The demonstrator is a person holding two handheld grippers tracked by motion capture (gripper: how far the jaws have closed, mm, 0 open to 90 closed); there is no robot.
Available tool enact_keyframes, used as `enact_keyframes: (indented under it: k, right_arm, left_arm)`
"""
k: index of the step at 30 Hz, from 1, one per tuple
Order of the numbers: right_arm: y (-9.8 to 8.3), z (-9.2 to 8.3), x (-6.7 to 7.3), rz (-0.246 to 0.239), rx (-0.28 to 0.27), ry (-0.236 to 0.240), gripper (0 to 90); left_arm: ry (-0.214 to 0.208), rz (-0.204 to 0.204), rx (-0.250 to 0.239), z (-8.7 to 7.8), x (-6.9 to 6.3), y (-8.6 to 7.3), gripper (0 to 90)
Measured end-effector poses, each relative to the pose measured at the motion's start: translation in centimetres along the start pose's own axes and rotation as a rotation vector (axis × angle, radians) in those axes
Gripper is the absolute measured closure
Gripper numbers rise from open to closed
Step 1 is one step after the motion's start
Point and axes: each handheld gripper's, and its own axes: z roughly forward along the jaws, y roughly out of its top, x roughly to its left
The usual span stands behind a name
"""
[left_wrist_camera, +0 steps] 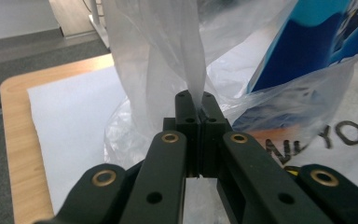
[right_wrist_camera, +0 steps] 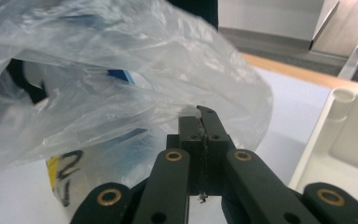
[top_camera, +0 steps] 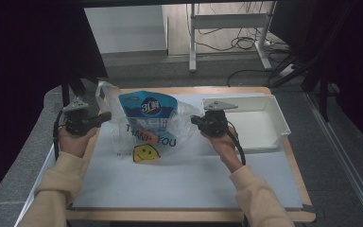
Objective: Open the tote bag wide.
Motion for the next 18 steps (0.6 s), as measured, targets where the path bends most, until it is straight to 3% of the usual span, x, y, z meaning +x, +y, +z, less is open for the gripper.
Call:
enact_keyframes:
  k: [18]
  right_arm:
    - [-2.0,2.0,0.6,0.012,0.064,-0.007,88.9]
  left_arm:
    - [-0.011,-0.033,0.040,1.4,0.4,-2.2,89.9]
